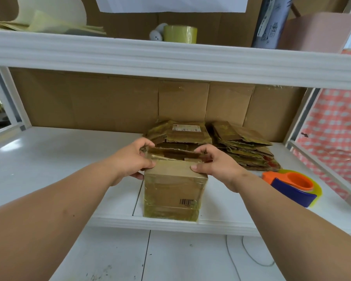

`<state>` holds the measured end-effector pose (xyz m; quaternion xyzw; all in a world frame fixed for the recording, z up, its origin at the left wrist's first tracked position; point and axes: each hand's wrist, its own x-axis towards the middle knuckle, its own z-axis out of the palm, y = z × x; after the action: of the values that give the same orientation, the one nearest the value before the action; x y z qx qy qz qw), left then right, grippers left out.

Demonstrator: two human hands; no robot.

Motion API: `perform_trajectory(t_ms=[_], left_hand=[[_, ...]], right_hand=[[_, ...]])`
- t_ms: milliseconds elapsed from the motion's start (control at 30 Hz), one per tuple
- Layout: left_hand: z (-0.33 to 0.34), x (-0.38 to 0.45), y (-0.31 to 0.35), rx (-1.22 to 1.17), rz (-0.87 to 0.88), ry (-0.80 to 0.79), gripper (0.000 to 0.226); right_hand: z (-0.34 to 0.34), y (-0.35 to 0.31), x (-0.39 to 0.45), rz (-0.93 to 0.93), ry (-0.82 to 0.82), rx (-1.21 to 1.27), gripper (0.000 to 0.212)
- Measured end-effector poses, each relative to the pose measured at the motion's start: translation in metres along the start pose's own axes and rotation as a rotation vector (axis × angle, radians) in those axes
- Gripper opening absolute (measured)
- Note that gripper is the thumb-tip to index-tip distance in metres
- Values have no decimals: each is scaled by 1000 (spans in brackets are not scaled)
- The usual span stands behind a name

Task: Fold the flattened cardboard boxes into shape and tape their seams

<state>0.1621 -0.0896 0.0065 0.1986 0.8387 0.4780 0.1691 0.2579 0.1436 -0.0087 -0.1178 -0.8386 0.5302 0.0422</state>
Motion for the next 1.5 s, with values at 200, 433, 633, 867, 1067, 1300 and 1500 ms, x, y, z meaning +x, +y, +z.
perform_trajectory(t_ms=[200,433,633,867,1067,1300,1500], left_hand=[[15,12,0,-1,24,67,28],[24,20,-5,327,137,238,13],[26,27,-1,545,173,185,12],[24,27,7,811,272,150,12],[19,30,14,625,186,98,17],[22,26,22,894,281,146,15],[29,19,40,945,392,146,43]], right_hand=[[-11,7,10,-21,71,-97,31],[-11,15,17,-56,65,-208,15],[-5,17,24,-108,96,-275,9],[-11,11,21,-92,74,-300,16],[-7,9,22,-119,102,-384,13],[-11,8,15,-132,201,-381,22],[-27,17,-1,-44,291,-412,29]])
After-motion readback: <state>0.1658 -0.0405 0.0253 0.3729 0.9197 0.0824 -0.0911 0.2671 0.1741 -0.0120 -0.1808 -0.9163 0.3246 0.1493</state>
